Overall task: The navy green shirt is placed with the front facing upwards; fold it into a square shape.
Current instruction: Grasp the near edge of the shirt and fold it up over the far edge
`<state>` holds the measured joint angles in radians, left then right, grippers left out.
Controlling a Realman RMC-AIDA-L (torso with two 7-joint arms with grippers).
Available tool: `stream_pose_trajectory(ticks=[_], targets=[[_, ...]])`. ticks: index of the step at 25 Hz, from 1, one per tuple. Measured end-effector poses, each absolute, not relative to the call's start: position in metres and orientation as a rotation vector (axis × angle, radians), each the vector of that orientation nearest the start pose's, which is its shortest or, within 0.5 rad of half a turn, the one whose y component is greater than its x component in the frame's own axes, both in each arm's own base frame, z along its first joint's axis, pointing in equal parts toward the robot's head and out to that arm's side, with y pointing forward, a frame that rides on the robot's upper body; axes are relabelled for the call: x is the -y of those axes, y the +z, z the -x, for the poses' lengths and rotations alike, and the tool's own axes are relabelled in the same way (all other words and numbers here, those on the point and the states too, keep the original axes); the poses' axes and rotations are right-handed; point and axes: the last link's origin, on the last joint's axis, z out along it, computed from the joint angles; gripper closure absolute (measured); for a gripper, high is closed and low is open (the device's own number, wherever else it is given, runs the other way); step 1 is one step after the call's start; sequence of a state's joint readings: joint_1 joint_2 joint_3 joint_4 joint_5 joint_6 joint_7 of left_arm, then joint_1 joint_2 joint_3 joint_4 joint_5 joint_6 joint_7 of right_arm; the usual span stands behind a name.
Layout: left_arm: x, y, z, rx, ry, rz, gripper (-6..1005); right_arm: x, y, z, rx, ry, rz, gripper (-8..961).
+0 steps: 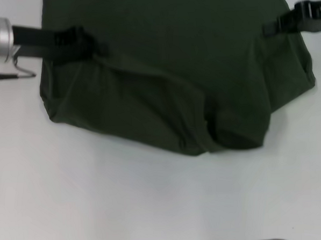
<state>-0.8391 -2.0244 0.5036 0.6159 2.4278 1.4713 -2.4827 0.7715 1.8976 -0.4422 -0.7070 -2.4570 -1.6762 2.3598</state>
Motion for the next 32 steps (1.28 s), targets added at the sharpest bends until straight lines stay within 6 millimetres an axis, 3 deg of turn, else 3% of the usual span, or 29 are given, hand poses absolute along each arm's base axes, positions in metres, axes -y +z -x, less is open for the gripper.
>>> stream_pose_trajectory(ticks=[5, 12, 20, 32], targets=[[-0.423, 0.006, 0.216, 1.808, -0.585, 2.190, 945, -0.400, 0.093, -0.251, -1.686, 0.502, 2.302, 936], [-0.437, 0.006, 0.221, 1.785, -0.665, 2.056, 949, -0.412, 0.102, -0.262, -1.649, 0.647, 2.146, 937], [-0.449, 0.009, 0.224, 1.757, -0.746, 1.948, 949, -0.427, 0.098, -0.270, -1.598, 0.660, 2.029, 937], [-0.460, -0.004, 0.214, 1.605, -0.799, 1.948, 950, -0.446, 0.081, -0.269, -1.489, 0.609, 1.994, 936]])
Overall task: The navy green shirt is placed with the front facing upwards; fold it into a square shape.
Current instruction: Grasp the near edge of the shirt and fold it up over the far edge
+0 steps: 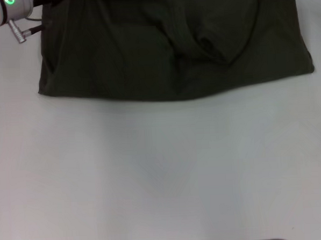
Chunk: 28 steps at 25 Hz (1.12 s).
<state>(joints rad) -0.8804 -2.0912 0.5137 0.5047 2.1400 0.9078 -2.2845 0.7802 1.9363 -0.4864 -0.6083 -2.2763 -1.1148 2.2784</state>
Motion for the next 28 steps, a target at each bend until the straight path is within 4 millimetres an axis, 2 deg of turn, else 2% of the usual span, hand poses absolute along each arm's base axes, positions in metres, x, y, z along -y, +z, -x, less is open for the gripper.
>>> stream_pose_trajectory(ticks=[13, 20, 28], targets=[[-0.468, -0.003, 0.211, 1.568, -0.790, 1.907, 949, -0.460, 0.084, -0.263, -1.428, 0.614, 1.933, 937], [-0.471, -0.004, 0.208, 1.540, -0.764, 1.911, 949, -0.469, 0.077, -0.253, -1.376, 0.578, 1.942, 936], [-0.472, -0.006, 0.209, 1.509, -0.748, 1.908, 950, -0.471, 0.074, -0.254, -1.360, 0.567, 1.917, 936]])
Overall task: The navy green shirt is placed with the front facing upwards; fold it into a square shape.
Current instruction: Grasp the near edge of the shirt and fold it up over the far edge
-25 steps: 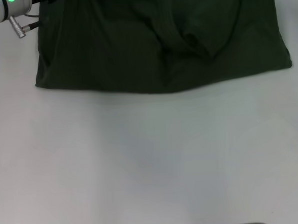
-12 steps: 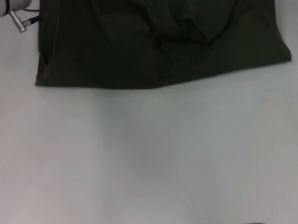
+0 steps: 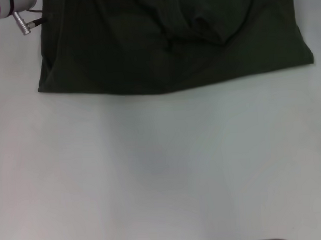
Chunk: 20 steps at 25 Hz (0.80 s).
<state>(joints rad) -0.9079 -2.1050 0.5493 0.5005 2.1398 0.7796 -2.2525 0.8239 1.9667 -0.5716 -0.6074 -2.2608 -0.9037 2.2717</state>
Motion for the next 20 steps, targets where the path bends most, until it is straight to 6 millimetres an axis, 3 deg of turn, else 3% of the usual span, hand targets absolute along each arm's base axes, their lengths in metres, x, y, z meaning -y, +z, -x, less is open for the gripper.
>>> stream_pose_trajectory(ticks=[20], targets=[[-0.4730, -0.0111, 0.2074, 1.482, -0.744, 1.890, 913, -0.4713, 0.0689, -0.2631, -1.378, 0.520, 1.899, 931]])
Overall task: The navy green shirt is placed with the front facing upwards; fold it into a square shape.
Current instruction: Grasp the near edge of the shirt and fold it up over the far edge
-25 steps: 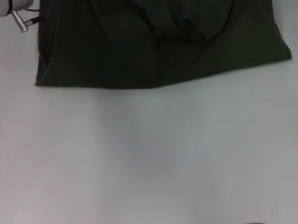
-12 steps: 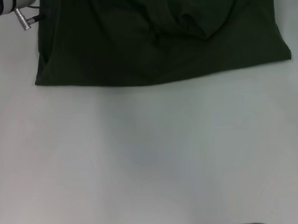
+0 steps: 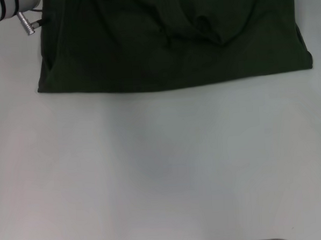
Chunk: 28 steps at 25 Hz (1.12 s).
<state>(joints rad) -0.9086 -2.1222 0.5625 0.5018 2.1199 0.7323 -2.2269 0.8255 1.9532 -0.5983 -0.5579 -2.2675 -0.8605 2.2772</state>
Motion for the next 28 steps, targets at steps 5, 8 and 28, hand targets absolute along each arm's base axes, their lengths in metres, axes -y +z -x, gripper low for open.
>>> stream_pose_trajectory(ticks=[5, 8, 28], targets=[[-0.4718, -0.0130, 0.2081, 1.490, -0.738, 1.894, 884, -0.4726, 0.0662, -0.2613, -1.355, 0.487, 1.915, 740], [-0.4705, -0.0144, 0.2097, 1.500, -0.728, 1.899, 837, -0.4736, 0.0646, -0.2594, -1.342, 0.472, 1.926, 600], [-0.4650, -0.0133, 0.2161, 1.538, -0.746, 1.896, 445, -0.4744, 0.0730, -0.2578, -1.399, 0.391, 1.947, 182]])
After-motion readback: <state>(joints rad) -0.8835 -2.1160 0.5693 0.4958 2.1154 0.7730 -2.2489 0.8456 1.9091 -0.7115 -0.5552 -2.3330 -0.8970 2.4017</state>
